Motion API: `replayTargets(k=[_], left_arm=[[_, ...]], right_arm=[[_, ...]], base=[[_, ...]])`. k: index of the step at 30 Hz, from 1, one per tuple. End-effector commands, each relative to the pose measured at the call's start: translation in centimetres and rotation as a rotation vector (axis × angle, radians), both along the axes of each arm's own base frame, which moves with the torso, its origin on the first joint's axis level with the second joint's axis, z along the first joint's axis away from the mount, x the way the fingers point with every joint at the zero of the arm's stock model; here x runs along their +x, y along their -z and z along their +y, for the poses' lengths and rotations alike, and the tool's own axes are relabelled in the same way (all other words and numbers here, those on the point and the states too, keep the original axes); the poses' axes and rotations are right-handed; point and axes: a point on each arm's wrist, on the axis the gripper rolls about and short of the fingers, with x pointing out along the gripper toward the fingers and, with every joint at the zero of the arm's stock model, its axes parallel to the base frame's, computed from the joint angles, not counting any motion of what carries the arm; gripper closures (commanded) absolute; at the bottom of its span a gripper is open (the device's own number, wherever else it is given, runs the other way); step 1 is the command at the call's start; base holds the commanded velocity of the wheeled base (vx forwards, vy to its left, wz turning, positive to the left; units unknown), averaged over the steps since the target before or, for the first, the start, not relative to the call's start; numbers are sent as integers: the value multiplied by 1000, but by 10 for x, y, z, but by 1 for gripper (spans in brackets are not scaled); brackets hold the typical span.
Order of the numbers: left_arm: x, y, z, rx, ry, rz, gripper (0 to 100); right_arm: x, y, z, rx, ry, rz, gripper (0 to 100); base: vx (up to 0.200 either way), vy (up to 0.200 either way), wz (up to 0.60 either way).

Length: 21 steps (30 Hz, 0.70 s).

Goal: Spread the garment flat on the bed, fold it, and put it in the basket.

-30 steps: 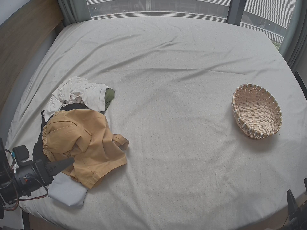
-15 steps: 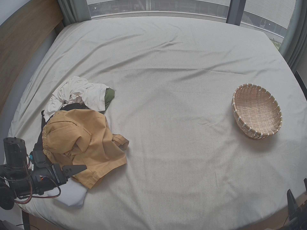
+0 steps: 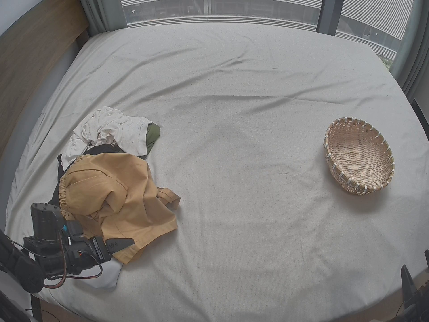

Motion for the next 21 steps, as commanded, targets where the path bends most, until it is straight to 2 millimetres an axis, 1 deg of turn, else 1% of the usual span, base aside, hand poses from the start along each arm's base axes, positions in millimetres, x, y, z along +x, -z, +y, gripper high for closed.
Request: replayTargets(k=[1,3,11,21], left_arm=[[-1,28,-2,17,11,122,0],[-2,35,-3,20,17,140,0],[0,42,-3,21,12,147,0],[17,58,-1,9,-23,67,0]], right_arm=[[0,5,0,-1,-1,5,0],[0,5,0,-1,-1,5,0],[0,5,0,-1,-1,5,0],[0,5,0,1,-1,5,0]], base=[[0,0,0],[0,0,0],[0,0,0],[0,0,0]])
